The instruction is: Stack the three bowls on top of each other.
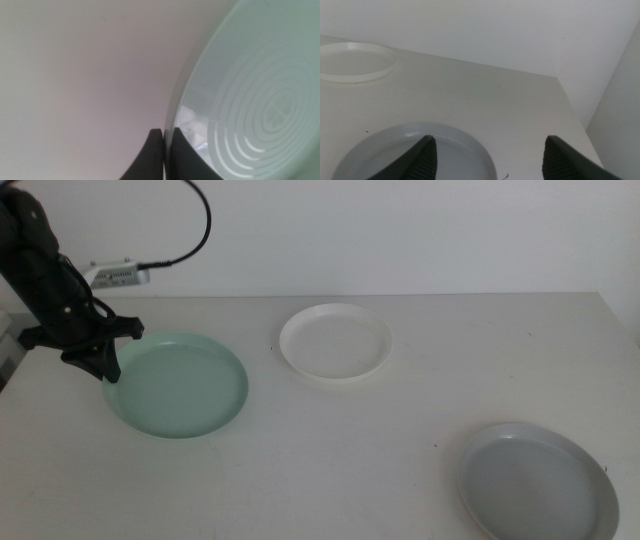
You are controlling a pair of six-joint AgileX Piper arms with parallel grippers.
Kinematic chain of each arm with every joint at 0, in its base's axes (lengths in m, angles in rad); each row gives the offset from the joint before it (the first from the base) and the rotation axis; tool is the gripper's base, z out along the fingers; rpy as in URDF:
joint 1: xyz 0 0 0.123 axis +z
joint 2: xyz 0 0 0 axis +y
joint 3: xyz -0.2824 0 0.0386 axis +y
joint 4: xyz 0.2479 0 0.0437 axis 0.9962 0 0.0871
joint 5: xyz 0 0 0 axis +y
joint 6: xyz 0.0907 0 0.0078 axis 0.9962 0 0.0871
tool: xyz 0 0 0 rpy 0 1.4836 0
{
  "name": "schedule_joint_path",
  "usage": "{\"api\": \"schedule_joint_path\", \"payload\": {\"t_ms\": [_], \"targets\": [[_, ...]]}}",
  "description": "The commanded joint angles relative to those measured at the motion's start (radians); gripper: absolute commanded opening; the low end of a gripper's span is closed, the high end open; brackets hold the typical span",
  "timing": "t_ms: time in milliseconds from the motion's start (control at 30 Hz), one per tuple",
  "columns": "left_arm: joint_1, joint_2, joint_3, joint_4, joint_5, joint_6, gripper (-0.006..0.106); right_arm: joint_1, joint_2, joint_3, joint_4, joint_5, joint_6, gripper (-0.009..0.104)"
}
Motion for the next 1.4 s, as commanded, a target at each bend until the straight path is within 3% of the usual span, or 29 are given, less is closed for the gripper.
{"api": "schedule_joint_path", "payload": {"t_ms": [0, 267, 667, 1100, 1367], "targets": [[-0.032, -0.139, 0.036, -0.036, 0.068, -0.040, 0.000, -0.007, -0.026, -0.006, -0.008, -0.074, -0.007, 0.054], [-0.213, -0.311, 0.227, -0.040, -0.043, -0.154, 0.000, -0.007, -0.026, -0.006, -0.008, -0.074, -0.007, 0.054], [-0.493, -0.242, 0.233, -0.050, -0.179, -0.282, 0.000, -0.007, -0.026, -0.006, -0.008, -0.074, -0.007, 0.054], [-0.540, -0.142, 0.233, -0.144, -0.314, -0.238, 0.000, -0.007, -0.026, -0.006, -0.008, -0.074, -0.007, 0.054], [-0.540, -0.088, 0.233, -0.149, -0.351, -0.229, 0.000, -0.007, -0.026, -0.006, -0.008, -0.074, -0.007, 0.054]]}}
